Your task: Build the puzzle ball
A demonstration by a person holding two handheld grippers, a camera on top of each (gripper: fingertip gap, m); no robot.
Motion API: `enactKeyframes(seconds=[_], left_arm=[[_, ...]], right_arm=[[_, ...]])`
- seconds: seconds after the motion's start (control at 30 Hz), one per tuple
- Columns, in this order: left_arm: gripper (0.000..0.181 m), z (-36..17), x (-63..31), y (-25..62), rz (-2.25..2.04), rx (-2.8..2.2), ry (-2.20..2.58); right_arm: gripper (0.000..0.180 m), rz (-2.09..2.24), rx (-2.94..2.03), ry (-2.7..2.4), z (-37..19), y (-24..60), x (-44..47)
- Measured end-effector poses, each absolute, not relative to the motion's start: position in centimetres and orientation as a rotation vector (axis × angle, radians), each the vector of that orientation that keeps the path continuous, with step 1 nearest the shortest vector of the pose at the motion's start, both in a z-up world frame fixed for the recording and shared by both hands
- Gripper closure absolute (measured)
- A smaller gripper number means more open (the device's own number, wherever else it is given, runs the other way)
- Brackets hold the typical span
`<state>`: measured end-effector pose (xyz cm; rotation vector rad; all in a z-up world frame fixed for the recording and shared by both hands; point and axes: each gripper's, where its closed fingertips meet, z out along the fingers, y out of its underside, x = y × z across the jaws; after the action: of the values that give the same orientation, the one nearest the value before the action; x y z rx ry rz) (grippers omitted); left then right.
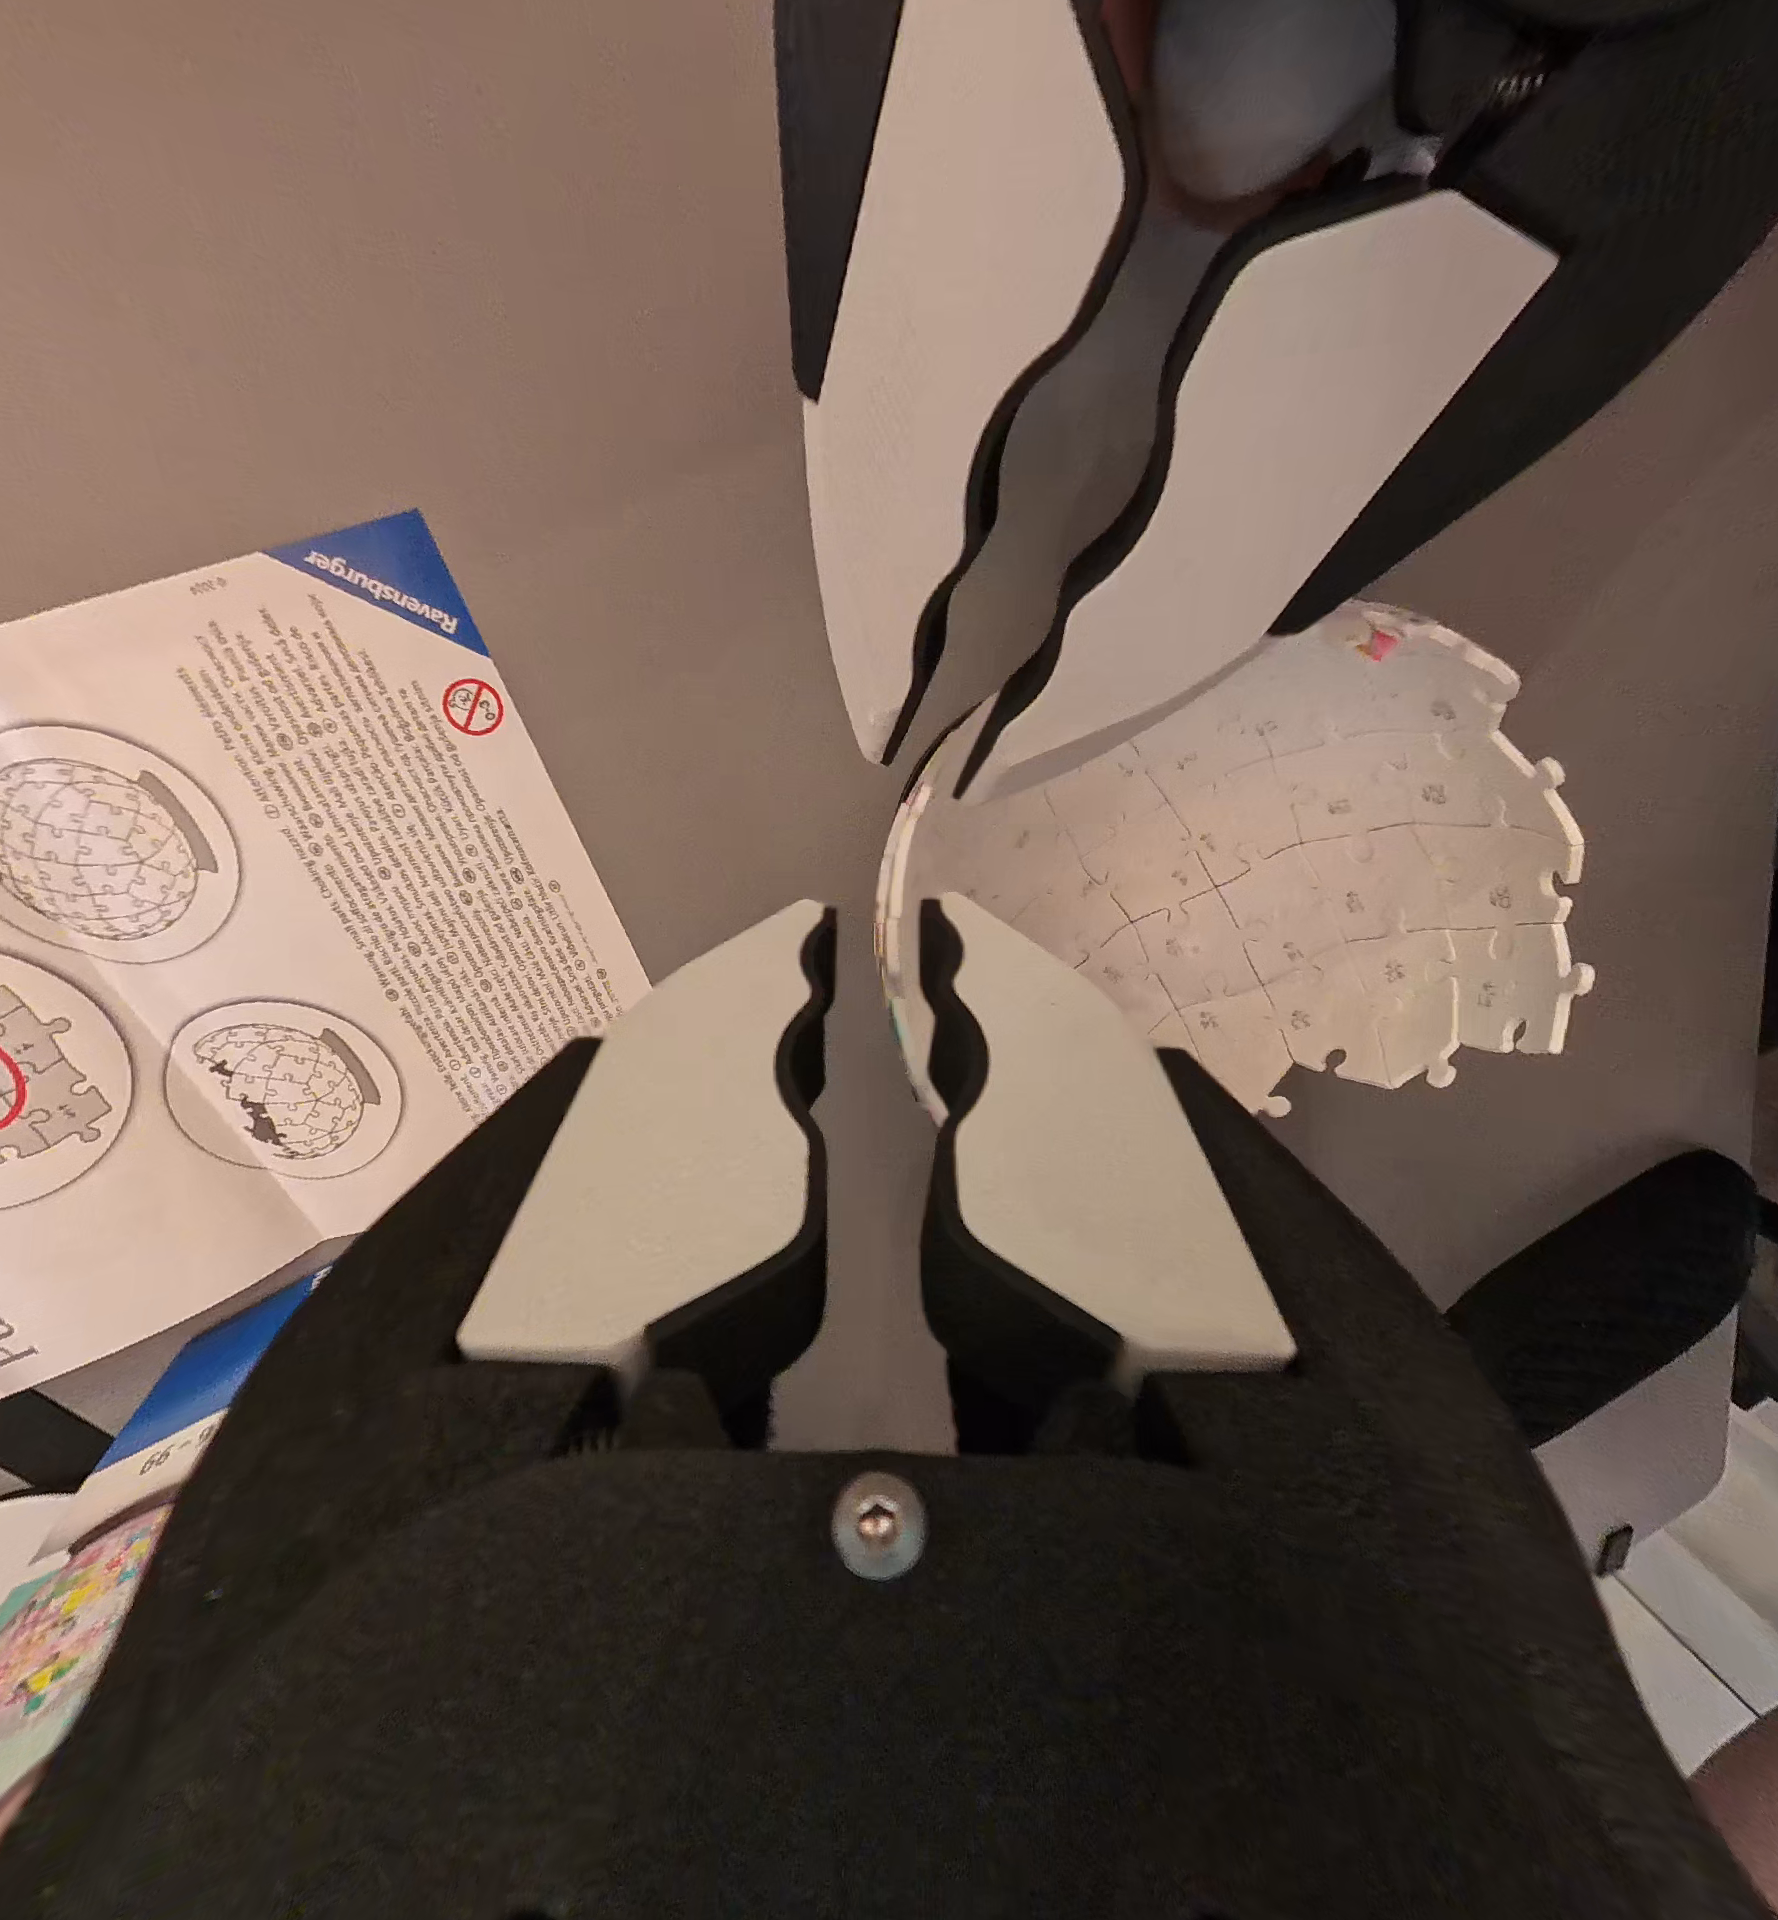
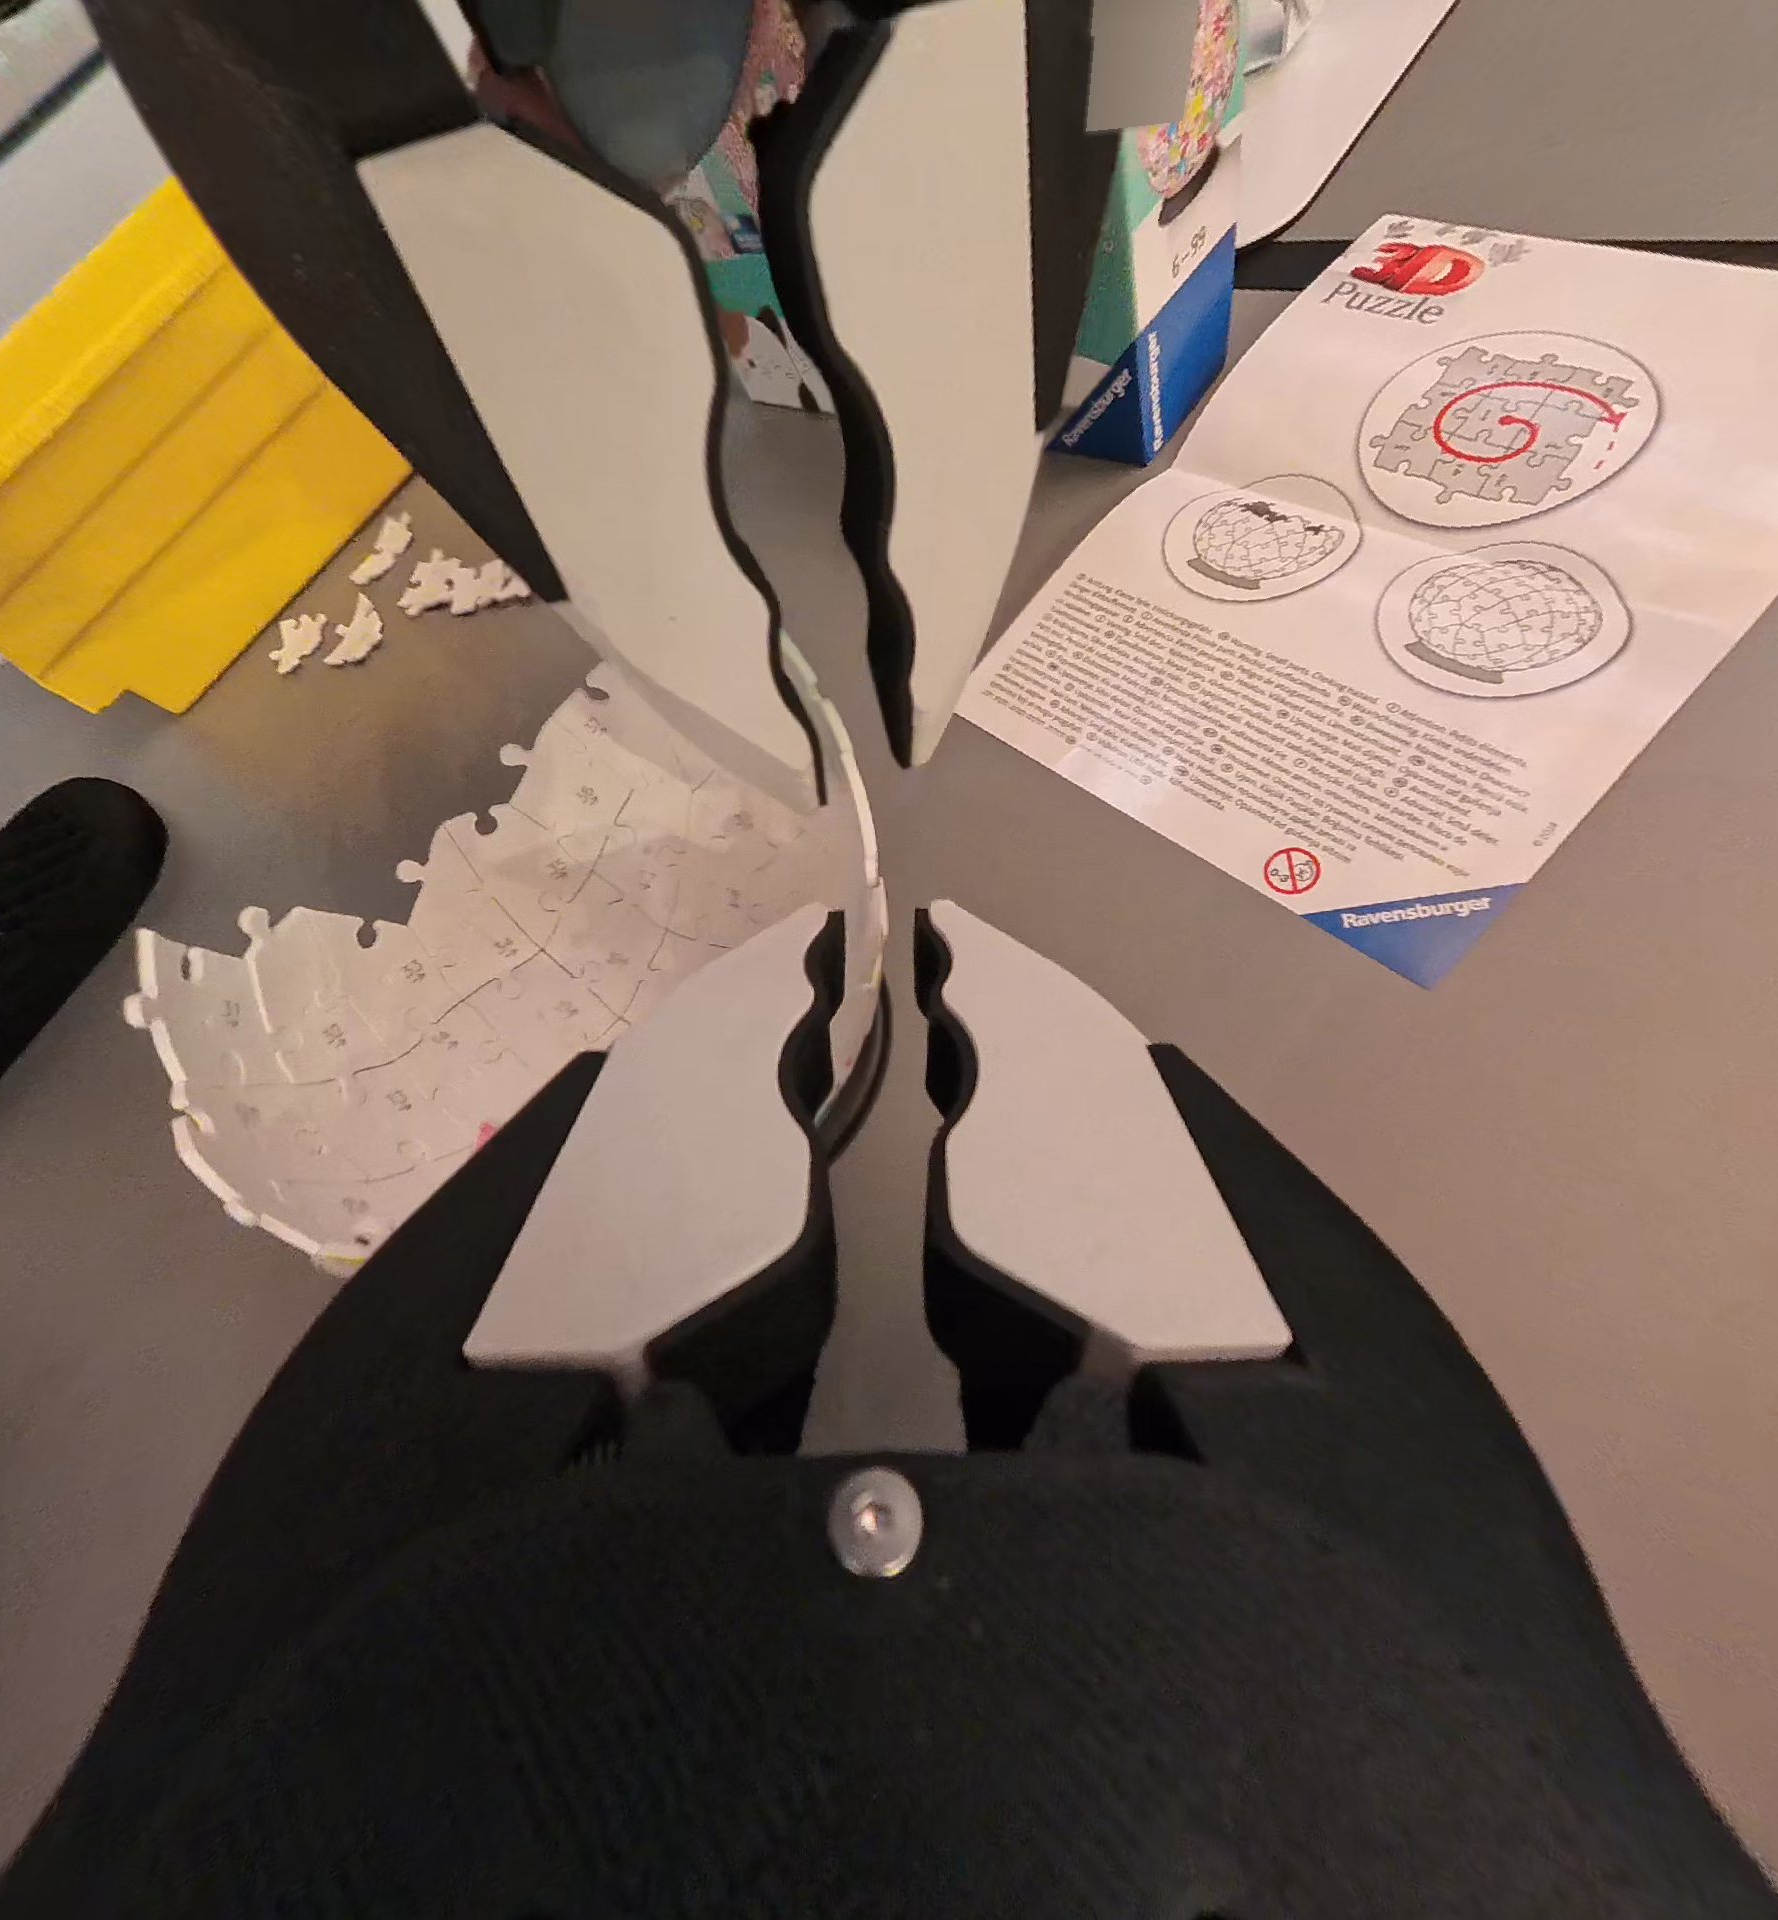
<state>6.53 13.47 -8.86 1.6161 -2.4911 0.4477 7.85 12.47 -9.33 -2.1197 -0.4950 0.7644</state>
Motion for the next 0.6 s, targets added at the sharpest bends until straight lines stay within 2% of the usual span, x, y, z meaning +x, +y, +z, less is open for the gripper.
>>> enactKeyframes(seconds=[0.13, 0.4, 0.6], left_arm=[[0.159, -8.6, 6.3, 13.6, 0.438, 1.642, -2.508], [0.133, -7.8, 5.7, 15.1, 0.436, 1.808, -2.565], [0.131, -5.7, 5.2, 15.1, 0.638, 1.956, -2.595]], right_arm=[[0.165, 0.838, -2.105, -0.477, -9.0, 12.3, 7.7], [0.16, 0.775, -2.126, -0.522, -9.3, 12.5, 7.8], [0.152, 0.758, -2.1, -0.579, -8.8, 12.2, 8.1]])
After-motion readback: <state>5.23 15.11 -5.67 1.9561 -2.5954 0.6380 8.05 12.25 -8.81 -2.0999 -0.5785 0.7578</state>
